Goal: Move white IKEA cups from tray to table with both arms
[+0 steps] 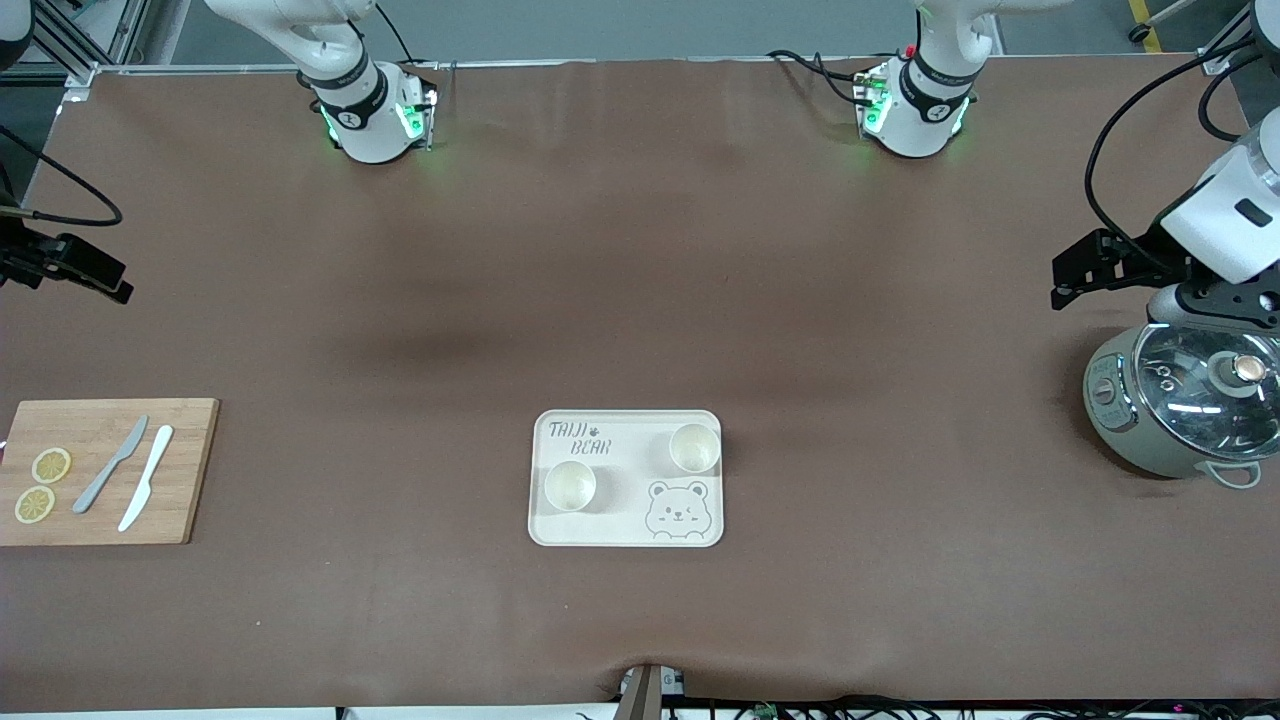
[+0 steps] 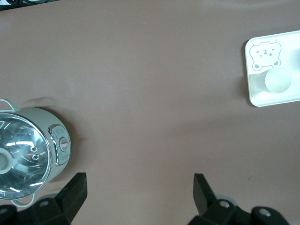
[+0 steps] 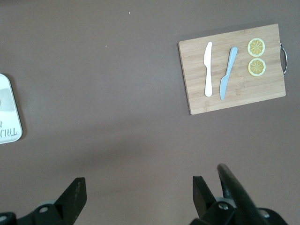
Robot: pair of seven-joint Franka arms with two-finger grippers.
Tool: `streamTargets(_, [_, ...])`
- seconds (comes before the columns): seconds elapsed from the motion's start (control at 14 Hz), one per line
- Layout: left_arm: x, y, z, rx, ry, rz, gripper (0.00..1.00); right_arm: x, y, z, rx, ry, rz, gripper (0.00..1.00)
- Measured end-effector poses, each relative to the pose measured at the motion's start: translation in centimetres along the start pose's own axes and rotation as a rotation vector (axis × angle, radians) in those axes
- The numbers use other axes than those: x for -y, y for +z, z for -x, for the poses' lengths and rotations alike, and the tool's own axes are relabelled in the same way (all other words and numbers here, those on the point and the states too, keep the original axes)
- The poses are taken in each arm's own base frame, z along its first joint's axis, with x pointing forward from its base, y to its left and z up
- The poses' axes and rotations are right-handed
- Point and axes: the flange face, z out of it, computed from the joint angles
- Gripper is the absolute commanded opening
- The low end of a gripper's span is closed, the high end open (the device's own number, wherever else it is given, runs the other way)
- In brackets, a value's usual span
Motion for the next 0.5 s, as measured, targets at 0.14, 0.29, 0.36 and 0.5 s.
streamTargets(0.14, [0.00,0.01,0.00,0.001,0.000,0.000,1.00,0.01,-0.22,-0.01,-0.005,0.000,0.000,1.00])
streamTargets(0.29, [0.00,0.01,0.01,0.001,0.000,0.000,1.00,0.04,-0.20,0.01,-0.003,-0.001,0.000,1.00])
streamTargets(0.36, [-0.01,0.05,0.01,0.002,0.000,0.000,1.00,0.16,-0.23,0.02,-0.004,-0.003,0.000,1.00])
streamTargets(0.5, [-0.10,0.65,-0.07,0.015,0.002,0.001,1.00,0.67,-0.34,0.07,-0.006,-0.012,-0.001,1.00])
